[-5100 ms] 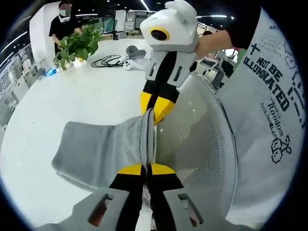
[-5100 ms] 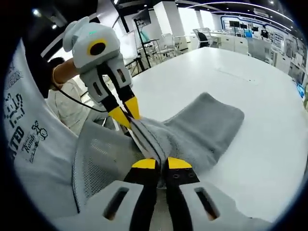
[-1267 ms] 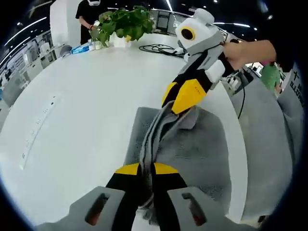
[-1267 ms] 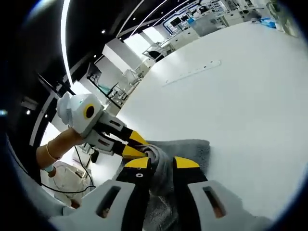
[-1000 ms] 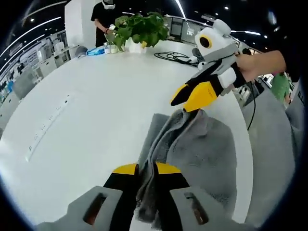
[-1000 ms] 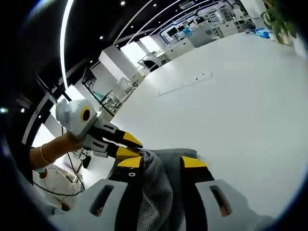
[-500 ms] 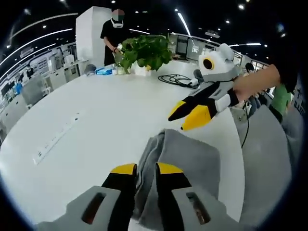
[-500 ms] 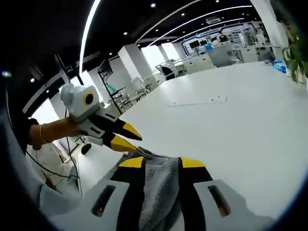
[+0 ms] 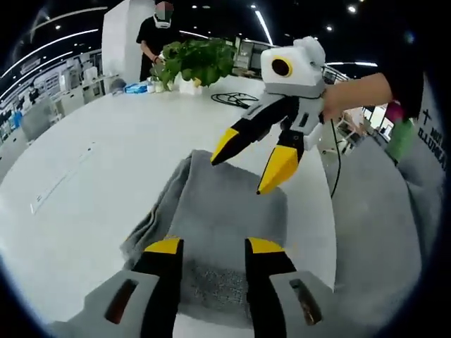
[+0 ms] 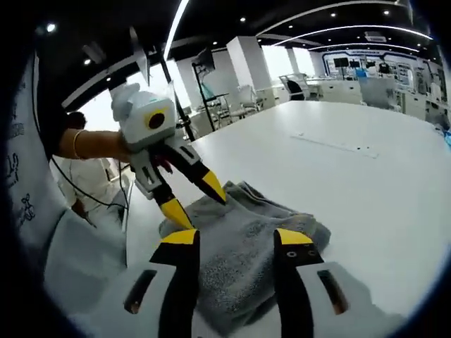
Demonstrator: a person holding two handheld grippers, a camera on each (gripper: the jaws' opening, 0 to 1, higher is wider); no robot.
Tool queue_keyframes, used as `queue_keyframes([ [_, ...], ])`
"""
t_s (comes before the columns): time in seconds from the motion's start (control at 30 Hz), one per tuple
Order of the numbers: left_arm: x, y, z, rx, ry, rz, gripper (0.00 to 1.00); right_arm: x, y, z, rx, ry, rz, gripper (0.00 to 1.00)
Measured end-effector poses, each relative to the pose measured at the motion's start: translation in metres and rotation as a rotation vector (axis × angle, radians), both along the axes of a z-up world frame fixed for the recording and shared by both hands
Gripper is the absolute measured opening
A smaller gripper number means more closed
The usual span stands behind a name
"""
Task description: Fold the towel on the table until its edges align and the towel forms a compact rectangular stack.
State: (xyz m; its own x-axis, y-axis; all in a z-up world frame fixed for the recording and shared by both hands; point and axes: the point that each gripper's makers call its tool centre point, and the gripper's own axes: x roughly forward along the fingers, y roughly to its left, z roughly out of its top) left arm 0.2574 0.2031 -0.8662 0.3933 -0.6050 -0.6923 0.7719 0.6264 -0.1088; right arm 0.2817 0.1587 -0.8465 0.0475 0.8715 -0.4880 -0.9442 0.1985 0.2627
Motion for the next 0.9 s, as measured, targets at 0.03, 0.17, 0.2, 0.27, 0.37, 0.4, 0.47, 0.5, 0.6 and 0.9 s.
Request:
queue_keyframes([
  [0.03,-0.005,-0.001,-0.003,0.003,0.011,-0.005,0.47,-0.002,0.0,-0.003,-0.01,-0.007,0.013,0.52],
  [0.17,-0.016,-0.002,-0.01,0.02,0.013,-0.012,0.6,-0.01,-0.005,-0.015,-0.072,-0.065,0.09,0.63],
  [0.2,-0.018,-0.001,-0.011,0.024,0.011,-0.013,0.64,-0.012,-0.005,-0.017,-0.08,-0.07,0.101,0.65],
  [0.27,-0.022,0.001,-0.015,0.032,0.005,-0.008,0.71,-0.015,-0.007,-0.022,-0.101,-0.09,0.122,0.68],
  [0.37,-0.029,0.002,-0.019,0.026,0.015,-0.004,0.78,-0.018,-0.009,-0.029,-0.118,-0.1,0.129,0.71],
  [0.4,-0.031,0.002,-0.022,0.034,0.01,-0.003,0.8,-0.019,-0.01,-0.03,-0.119,-0.101,0.128,0.72],
  [0.47,-0.031,0.005,-0.024,0.057,-0.009,-0.003,0.81,-0.018,-0.012,-0.036,-0.129,-0.107,0.132,0.74],
  [0.5,-0.031,0.007,-0.027,0.07,-0.02,-0.002,0.81,-0.017,-0.015,-0.04,-0.149,-0.141,0.147,0.75],
  [0.6,-0.027,0.008,-0.029,0.091,-0.047,0.006,0.79,-0.019,-0.019,-0.048,-0.182,-0.184,0.184,0.8],
  [0.9,-0.014,0.01,-0.038,0.142,-0.082,0.002,0.77,-0.014,-0.025,-0.068,-0.275,-0.347,0.243,0.79],
])
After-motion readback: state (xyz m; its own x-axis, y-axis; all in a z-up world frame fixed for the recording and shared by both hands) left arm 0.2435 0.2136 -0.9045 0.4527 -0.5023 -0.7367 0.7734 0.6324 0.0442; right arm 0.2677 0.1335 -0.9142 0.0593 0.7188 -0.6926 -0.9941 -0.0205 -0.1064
